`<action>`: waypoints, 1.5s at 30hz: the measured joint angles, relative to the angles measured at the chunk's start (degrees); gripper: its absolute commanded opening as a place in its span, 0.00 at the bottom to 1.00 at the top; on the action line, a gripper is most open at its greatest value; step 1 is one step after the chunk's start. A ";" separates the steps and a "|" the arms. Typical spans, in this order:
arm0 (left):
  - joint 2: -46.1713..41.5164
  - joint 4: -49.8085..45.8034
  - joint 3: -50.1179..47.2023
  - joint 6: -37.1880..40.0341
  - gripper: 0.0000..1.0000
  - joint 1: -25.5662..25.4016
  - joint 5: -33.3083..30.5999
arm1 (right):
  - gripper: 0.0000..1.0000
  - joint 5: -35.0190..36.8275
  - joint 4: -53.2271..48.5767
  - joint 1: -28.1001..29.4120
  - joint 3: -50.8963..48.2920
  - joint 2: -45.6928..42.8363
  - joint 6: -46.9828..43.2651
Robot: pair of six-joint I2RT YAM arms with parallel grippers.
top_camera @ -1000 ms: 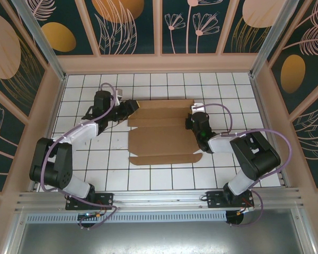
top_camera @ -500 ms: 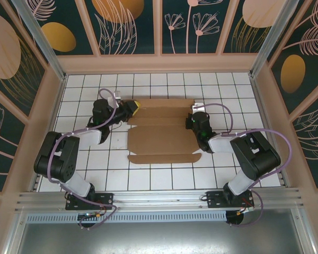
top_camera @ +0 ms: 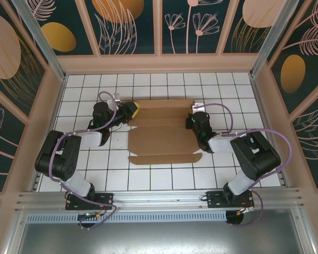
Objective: Fold the paper box
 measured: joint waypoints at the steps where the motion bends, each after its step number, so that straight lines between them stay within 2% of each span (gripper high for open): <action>1: -1.36 -4.11 0.57 1.92 0.34 0.00 -1.14 | 0.04 0.17 -0.04 0.02 0.02 -0.02 0.00; 7: -13.62 -29.18 7.43 16.39 0.19 -0.44 -13.79 | 0.04 2.19 -0.96 0.11 0.37 -0.09 0.22; 10: -16.68 -38.21 9.73 22.77 0.13 -3.23 -22.93 | 0.03 2.58 -1.84 0.11 0.85 -0.09 0.20; 12: -16.17 -43.10 10.19 26.40 0.09 -6.88 -27.52 | 0.03 2.60 -2.01 0.11 0.90 -0.09 0.20; 14: -14.51 -46.99 10.16 28.46 0.05 -9.38 -29.14 | 0.03 2.58 -2.01 0.11 0.90 -0.09 0.20; 19: -7.30 -52.06 10.54 30.80 0.01 -9.97 -32.24 | 0.03 2.51 -2.01 0.11 0.92 -0.09 0.20; 25: 1.31 -53.33 15.85 31.04 0.06 -9.14 -34.18 | 0.03 2.29 -2.01 0.11 0.92 -0.09 0.20; 30: 5.79 -52.19 20.33 31.17 0.16 -6.43 -34.56 | 0.03 1.90 -2.01 0.11 0.92 -0.11 0.20; 35: 9.27 -51.39 21.22 31.50 0.25 -3.58 -34.51 | 0.04 1.55 -1.99 0.11 0.92 -0.11 0.17; 45: 14.05 -50.90 22.12 31.43 0.44 -3.37 -33.44 | 0.04 0.52 -1.99 0.11 0.98 -0.11 0.17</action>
